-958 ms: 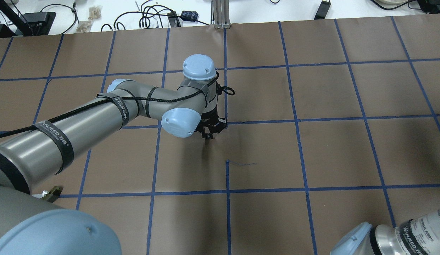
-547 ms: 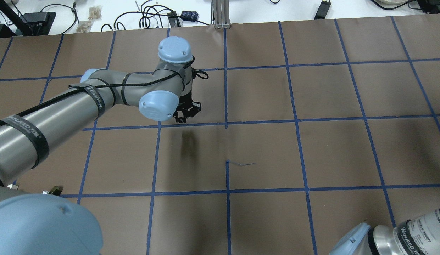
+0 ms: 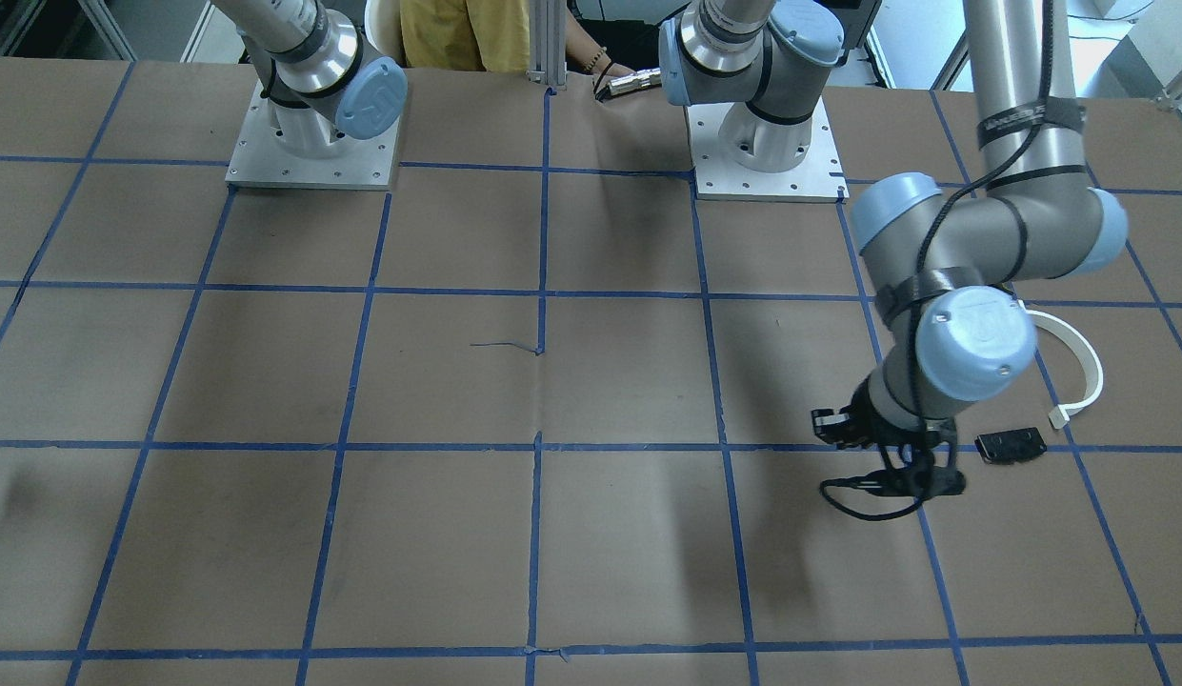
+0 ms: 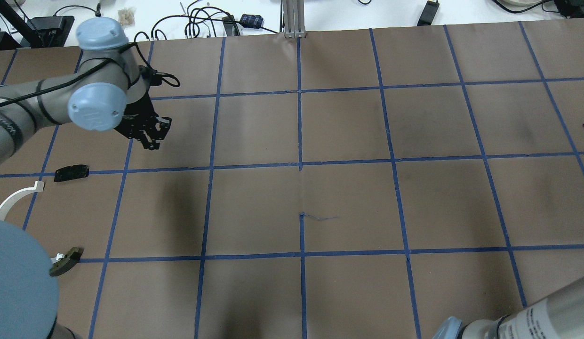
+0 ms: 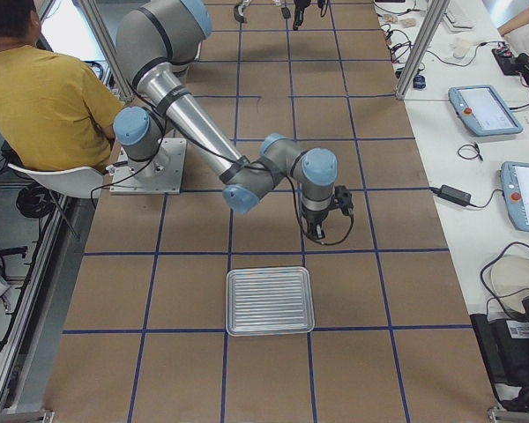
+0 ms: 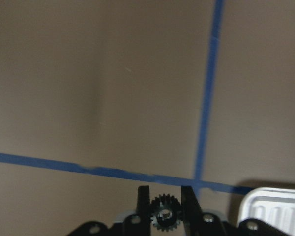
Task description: Place bearing gear from tray to pile
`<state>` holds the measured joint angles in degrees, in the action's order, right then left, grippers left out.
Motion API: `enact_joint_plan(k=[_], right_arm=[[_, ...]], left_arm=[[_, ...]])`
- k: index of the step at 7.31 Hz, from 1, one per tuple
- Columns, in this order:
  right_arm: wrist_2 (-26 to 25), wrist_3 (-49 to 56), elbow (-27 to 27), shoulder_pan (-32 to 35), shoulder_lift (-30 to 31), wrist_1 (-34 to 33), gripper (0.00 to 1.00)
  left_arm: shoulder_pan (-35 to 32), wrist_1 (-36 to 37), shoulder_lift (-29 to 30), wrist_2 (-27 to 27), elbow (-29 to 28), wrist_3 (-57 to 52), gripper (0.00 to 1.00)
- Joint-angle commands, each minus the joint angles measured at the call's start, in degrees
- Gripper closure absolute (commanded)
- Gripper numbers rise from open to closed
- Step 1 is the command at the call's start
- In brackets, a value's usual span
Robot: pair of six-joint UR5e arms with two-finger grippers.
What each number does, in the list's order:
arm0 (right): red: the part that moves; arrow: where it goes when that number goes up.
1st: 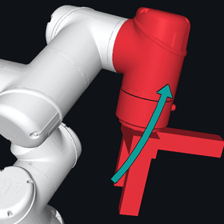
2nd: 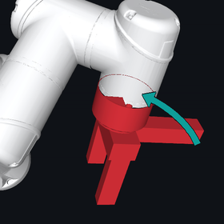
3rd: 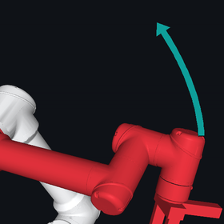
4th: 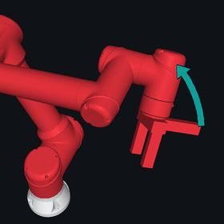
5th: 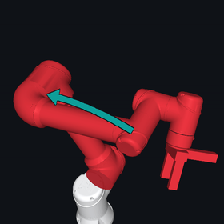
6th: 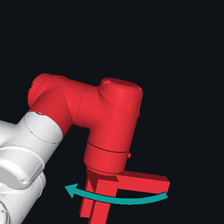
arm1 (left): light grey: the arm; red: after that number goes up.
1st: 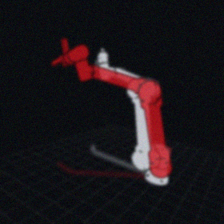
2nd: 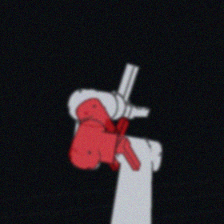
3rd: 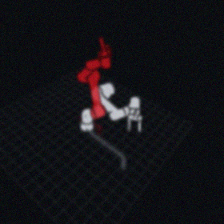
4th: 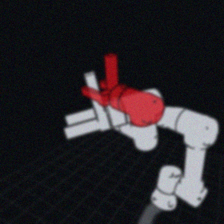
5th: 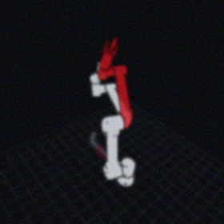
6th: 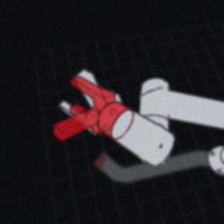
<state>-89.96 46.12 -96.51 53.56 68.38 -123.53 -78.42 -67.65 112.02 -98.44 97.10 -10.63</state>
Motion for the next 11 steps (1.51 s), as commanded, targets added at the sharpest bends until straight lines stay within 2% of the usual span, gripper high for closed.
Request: enact_joint_plan(k=[1,2,3,5,6,8,9,10,11], right_arm=[[-0.4,-24.6,-7.4,19.3,6.7,0.7,1.00],[-0.2,-36.6,-7.5,29.0,6.4,-0.4,1.00],[0.0,-49.4,-7.4,39.8,5.5,-1.2,1.00],[0.6,-74.5,-6.9,57.4,1.3,-6.1,1.00],[0.2,-78.3,-6.0,62.1,-3.6,-10.6,1.00],[0.6,-83.8,-5.5,63.6,-6.2,-11.0,0.99],[-0.2,-83.0,-5.5,63.5,-5.7,-10.2,0.48],[-0.1,-82.8,-5.5,63.4,-5.5,-10.2,0.00],[-0.2,-80.8,-4.5,61.5,-4.8,-9.8,0.00]], left_arm=[[12.9,-0.6,-0.9,0.1,0.6,-13.9,1.00],[18.4,-0.7,-1.5,0.0,0.9,-22.6,1.00],[22.8,-1.8,-1.8,0.2,1.2,-26.6,1.00],[29.6,-0.6,-0.2,0.4,2.7,-34.2,1.00],[30.7,-0.6,0.8,0.7,2.8,-34.5,1.00],[30.8,-0.7,2.8,0.5,4.7,-34.3,1.00],[30.6,-0.7,3.2,0.8,4.9,-34.0,1.00],[30.6,-0.8,3.7,0.8,4.9,-34.1,1.00],[30.7,-0.8,3.8,0.4,4.9,-34.0,1.00]])
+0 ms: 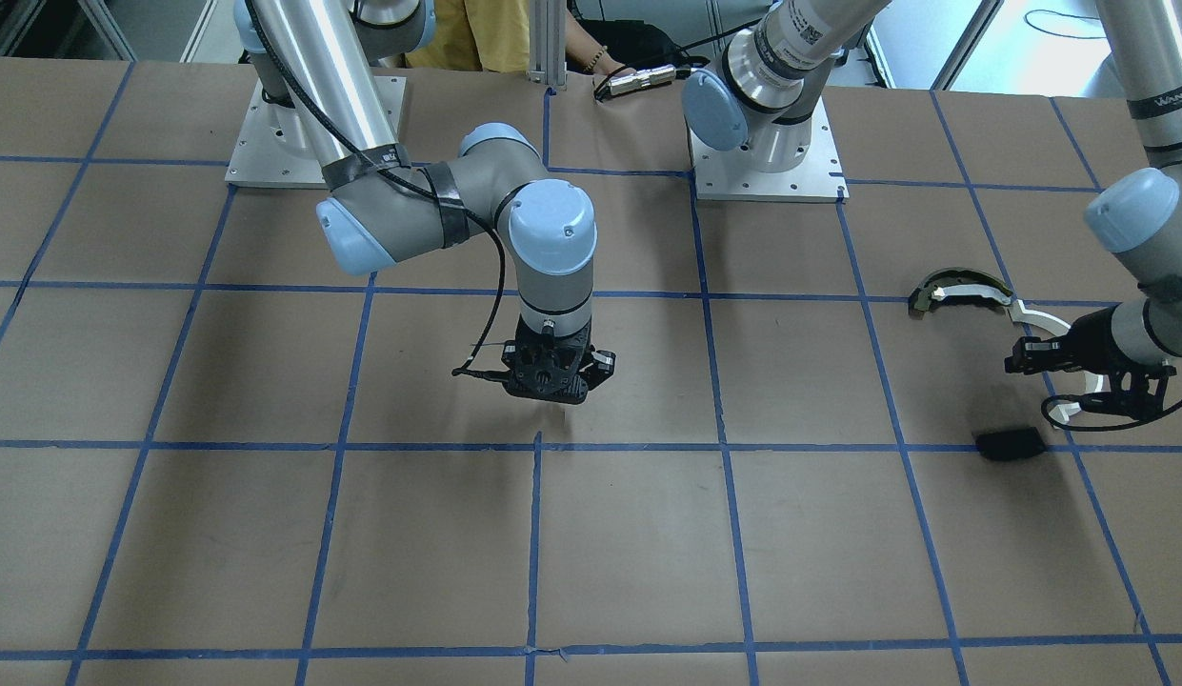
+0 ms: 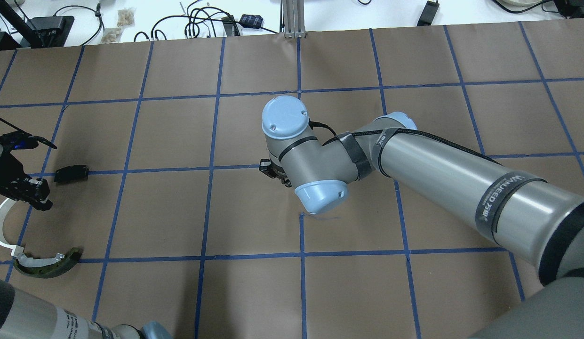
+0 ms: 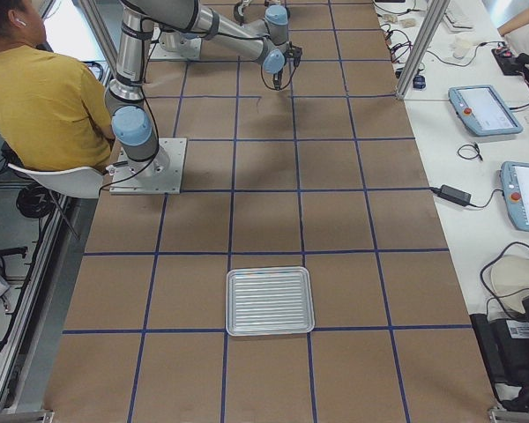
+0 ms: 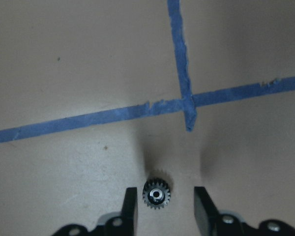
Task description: Place bearing gear from tray to pile
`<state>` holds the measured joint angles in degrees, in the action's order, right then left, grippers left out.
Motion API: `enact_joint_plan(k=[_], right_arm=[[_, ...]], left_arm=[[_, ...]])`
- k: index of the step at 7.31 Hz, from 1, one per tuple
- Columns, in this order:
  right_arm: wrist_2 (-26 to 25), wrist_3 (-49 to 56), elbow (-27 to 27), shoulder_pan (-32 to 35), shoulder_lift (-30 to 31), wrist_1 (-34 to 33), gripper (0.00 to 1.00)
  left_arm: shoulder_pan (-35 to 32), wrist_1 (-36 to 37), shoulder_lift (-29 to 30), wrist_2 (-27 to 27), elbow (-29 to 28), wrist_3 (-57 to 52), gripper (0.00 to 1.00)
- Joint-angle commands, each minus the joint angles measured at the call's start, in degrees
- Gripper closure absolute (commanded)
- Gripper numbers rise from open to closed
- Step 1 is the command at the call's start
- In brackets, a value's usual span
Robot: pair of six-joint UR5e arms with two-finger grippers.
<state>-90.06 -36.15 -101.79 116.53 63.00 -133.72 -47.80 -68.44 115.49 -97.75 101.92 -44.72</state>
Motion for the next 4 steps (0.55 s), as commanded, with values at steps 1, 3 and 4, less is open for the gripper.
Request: enact_joint_plan(k=[1,3,4], right_arm=[[-0.1,9.6,3.2,-5.2,3.9,4.0,0.00],[0.0,24.9,11.8,-17.6,10.9,25.2,0.00],[-0.7,32.6,15.0,-21.7,13.0,34.2,0.00]], left_arm=[[0.0,0.0,0.4,-0.2,0.0,0.1,0.96],[0.1,0.0,0.5,-0.2,0.0,0.1,0.40],[0.0,0.1,0.6,0.0,0.1,0.1,0.22]])
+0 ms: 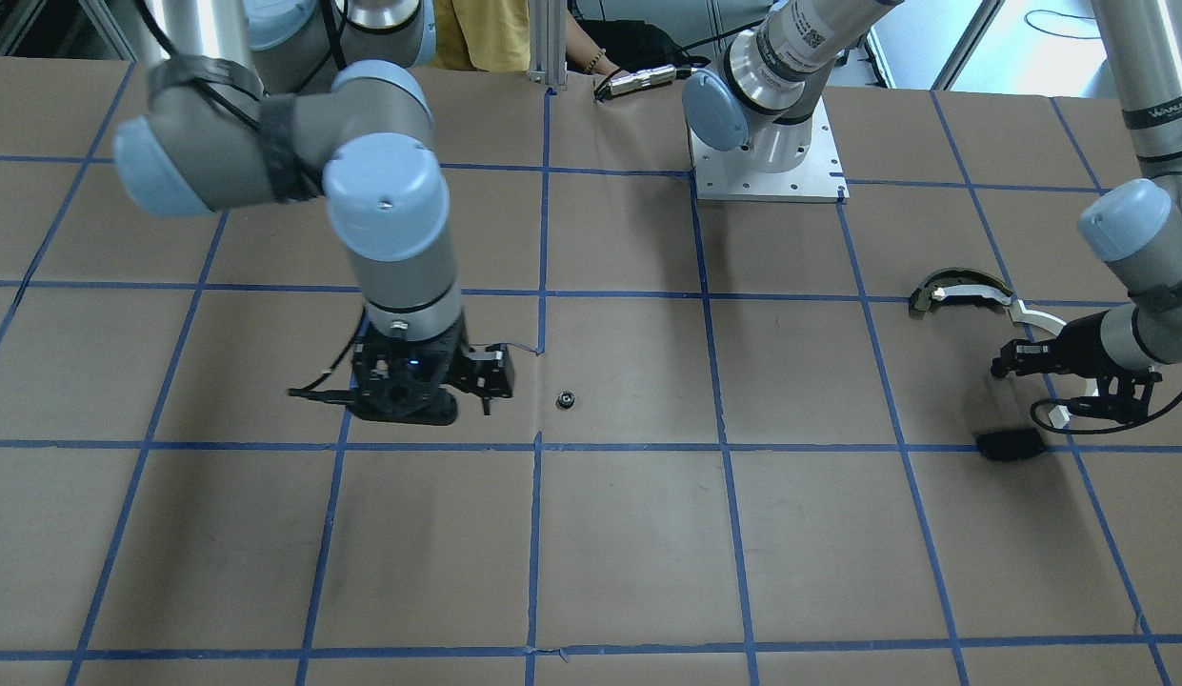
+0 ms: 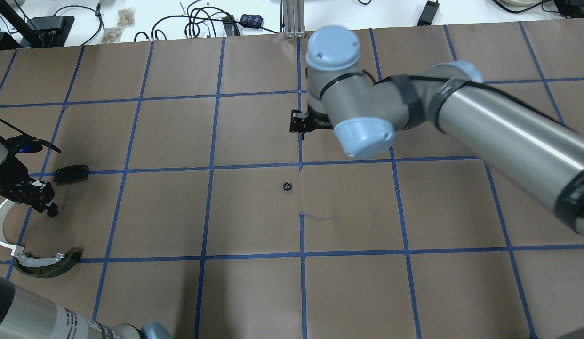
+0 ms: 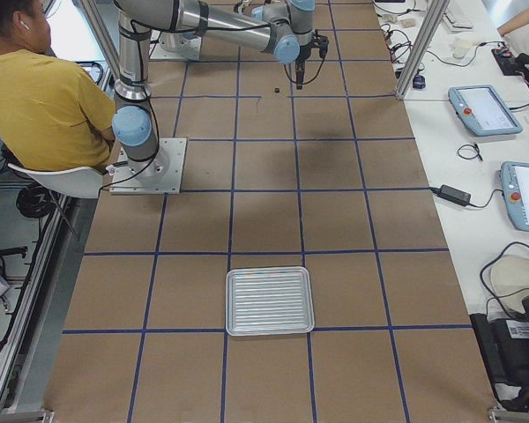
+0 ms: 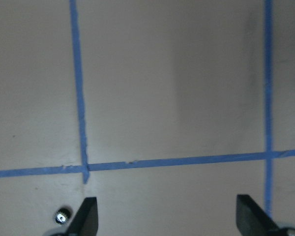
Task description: Place bearing gear from tray to pile
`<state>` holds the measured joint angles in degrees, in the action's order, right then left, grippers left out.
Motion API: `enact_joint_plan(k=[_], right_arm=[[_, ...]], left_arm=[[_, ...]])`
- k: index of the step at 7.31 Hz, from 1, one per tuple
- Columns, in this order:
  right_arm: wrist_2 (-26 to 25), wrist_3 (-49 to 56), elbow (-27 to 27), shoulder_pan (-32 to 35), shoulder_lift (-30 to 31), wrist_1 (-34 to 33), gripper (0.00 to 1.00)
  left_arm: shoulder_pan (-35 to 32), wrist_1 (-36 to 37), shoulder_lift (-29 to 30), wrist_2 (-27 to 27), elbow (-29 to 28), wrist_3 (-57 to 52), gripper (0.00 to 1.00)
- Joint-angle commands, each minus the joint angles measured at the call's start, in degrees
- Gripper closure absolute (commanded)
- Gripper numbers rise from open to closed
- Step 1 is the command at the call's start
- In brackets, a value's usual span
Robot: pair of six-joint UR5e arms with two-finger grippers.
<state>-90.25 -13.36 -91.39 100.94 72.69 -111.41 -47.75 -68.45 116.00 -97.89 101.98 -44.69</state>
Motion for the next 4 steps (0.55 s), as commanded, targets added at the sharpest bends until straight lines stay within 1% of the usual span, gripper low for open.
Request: enact_joint_plan(k=[1,2,3,4], right_arm=[[-1.8,12.9,7.5,-8.4,6.0,16.7,0.00],[-1.7,13.0,9.0,-8.0,10.7,22.8,0.00],[-0.6,12.9,7.0,-7.6,15.9,24.6,0.00],[-0.5,12.9,3.6,-7.6,18.1,23.7,0.00]], left_arm=[[-0.5,0.2,-0.1,0.2,-0.1,1.9,0.15],[-3.6,-0.4,-1.4,0.8,-1.0,5.9,0.00],[-10.2,-0.5,-3.2,3.8,-1.7,16.2,0.00],[-17.5,-0.5,-4.9,4.0,-2.8,23.0,0.00]])
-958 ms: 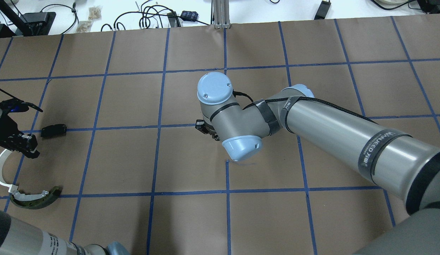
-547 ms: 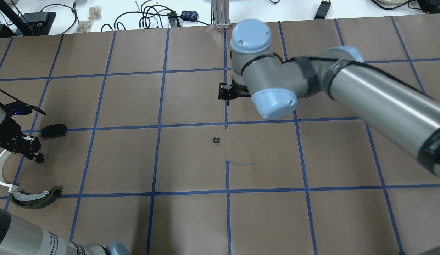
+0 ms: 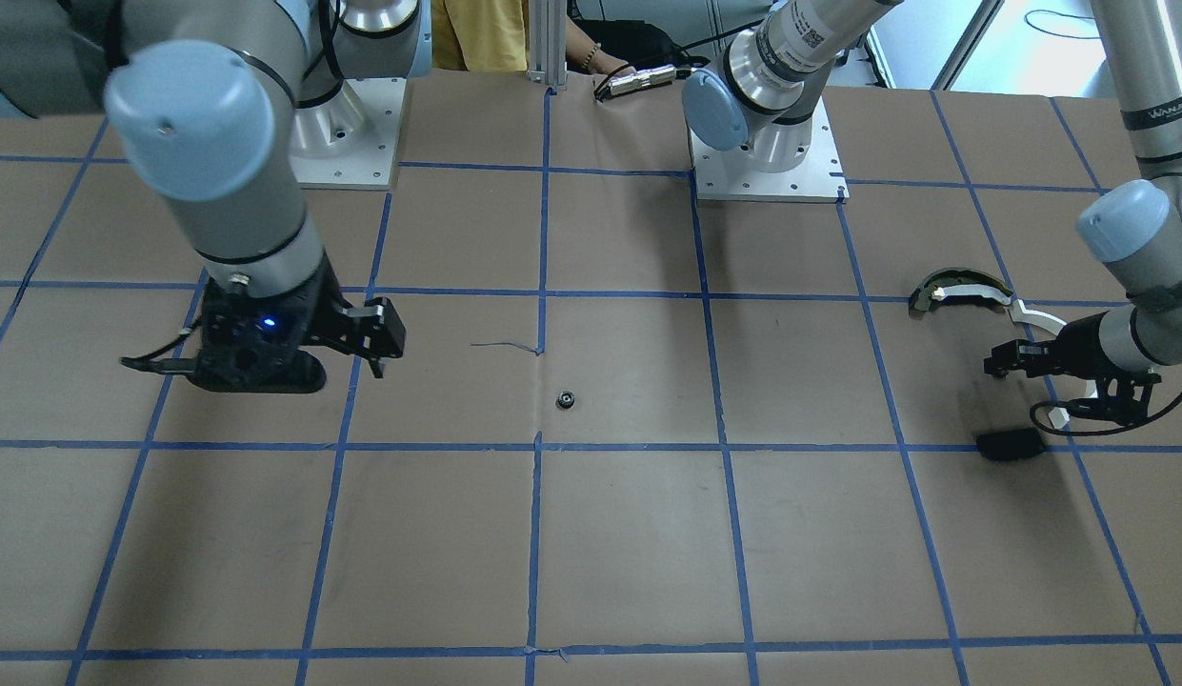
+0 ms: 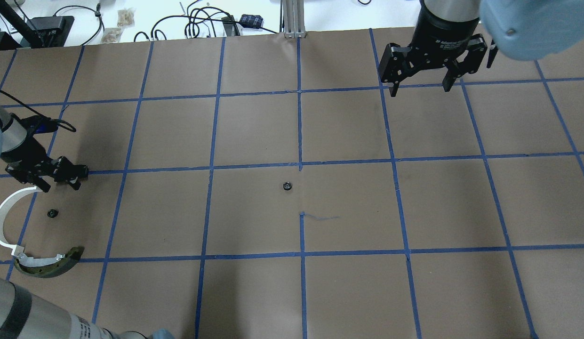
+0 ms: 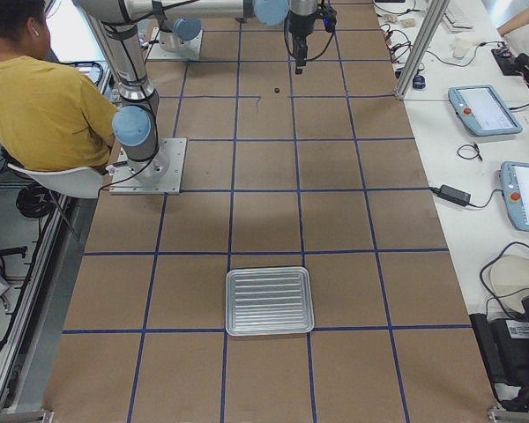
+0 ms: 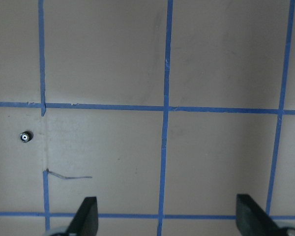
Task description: Place bearing gear from tray to pile
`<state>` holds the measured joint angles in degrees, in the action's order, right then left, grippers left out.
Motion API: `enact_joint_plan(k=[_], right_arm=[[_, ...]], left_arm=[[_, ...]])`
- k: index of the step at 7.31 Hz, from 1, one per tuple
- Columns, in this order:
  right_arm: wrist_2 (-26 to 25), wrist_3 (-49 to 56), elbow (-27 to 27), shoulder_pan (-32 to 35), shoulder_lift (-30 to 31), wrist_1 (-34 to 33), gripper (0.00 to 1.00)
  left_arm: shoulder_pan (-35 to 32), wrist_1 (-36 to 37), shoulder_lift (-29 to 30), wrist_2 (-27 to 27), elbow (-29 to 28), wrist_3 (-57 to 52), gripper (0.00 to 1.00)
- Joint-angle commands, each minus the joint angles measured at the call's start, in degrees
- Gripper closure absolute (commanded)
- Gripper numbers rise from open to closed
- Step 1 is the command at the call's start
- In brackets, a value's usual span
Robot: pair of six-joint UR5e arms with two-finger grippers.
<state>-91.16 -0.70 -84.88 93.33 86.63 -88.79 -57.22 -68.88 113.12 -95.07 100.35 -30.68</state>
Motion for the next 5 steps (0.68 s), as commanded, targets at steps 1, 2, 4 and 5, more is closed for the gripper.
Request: enact_joint_plan(k=[1,2,4,5], right_arm=[[0.4,-0.4,-4.1,0.1,4.1,0.4,0.00],[0.2,-0.3,-3.7,0.1,2.6,-3.4,0.00],[0.5,-0.4,-3.7,0.1,1.2,-4.0,0.00],[0.6,-0.3,-3.3,0.0,0.0,-7.8,0.00]], left_arm=[[-15.4,-0.2,-3.6,1.5,-1.7,14.3,0.00],[-22.7,-0.3,-4.7,1.6,-1.4,18.3,0.00],[-33.8,5.4,-4.6,1.6,-2.0,23.8,0.00],[-37.1,5.9,-3.4,2.1,-1.9,27.5,0.00]])
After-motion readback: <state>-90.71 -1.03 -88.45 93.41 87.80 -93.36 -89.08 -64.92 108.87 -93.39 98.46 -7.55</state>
